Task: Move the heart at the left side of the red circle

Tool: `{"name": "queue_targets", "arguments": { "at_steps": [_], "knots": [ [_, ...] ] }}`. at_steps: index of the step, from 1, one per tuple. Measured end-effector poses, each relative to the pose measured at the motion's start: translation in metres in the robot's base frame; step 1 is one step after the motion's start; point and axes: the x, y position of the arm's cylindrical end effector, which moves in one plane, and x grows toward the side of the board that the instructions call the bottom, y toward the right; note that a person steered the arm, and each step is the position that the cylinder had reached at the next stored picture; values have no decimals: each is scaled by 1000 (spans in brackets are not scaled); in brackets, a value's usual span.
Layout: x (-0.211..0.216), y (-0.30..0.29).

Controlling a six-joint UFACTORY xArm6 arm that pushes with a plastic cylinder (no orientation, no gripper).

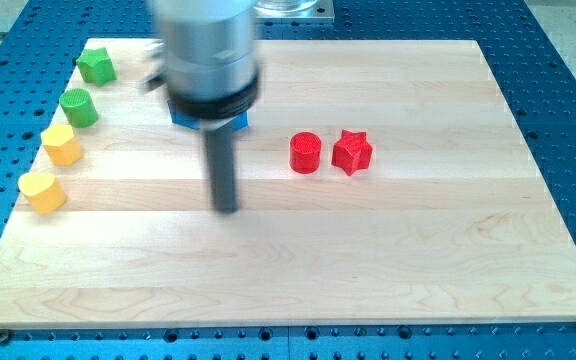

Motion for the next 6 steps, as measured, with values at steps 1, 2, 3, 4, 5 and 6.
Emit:
{"name": "queue_targets", "arguments": {
  "at_steps": [1, 2, 3, 4, 5, 6],
  "knots": [
    [46, -128],
    [40, -204],
    [6, -191],
    [-29, -178],
    [-57, -162],
    [-58, -169]
  ]
}}
